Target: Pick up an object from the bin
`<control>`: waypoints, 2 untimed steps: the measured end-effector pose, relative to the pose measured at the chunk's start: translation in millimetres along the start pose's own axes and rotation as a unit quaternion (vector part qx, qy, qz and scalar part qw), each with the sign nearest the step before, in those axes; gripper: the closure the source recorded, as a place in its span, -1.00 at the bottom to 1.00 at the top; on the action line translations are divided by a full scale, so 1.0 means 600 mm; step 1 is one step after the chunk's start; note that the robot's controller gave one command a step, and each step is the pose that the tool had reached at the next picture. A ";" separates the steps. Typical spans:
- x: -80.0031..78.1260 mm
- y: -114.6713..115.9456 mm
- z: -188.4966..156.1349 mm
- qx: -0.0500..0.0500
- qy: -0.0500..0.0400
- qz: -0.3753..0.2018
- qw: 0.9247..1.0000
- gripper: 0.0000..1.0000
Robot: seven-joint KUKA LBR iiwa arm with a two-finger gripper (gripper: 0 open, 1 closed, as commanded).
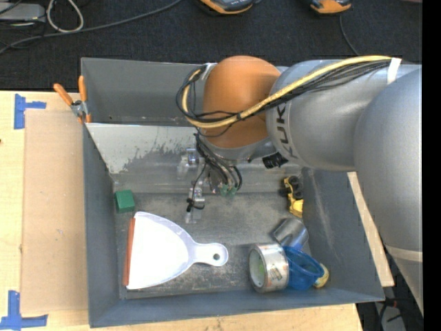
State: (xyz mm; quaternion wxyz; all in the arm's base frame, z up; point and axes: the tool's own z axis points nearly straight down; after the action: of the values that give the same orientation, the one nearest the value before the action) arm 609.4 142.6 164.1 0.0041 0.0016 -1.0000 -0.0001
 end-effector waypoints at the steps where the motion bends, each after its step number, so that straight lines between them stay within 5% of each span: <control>1: -0.003 -0.001 -0.007 0.000 -0.004 0.002 1.000 -1.00; 2: 0.070 -0.053 0.101 0.000 -0.004 -0.069 0.998 -1.00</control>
Offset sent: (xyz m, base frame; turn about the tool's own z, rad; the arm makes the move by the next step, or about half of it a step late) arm -0.0655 -0.0489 -0.0941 -0.2092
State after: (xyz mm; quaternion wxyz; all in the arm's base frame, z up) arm 566.8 111.0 103.6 0.0002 0.0710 -0.9975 -0.0006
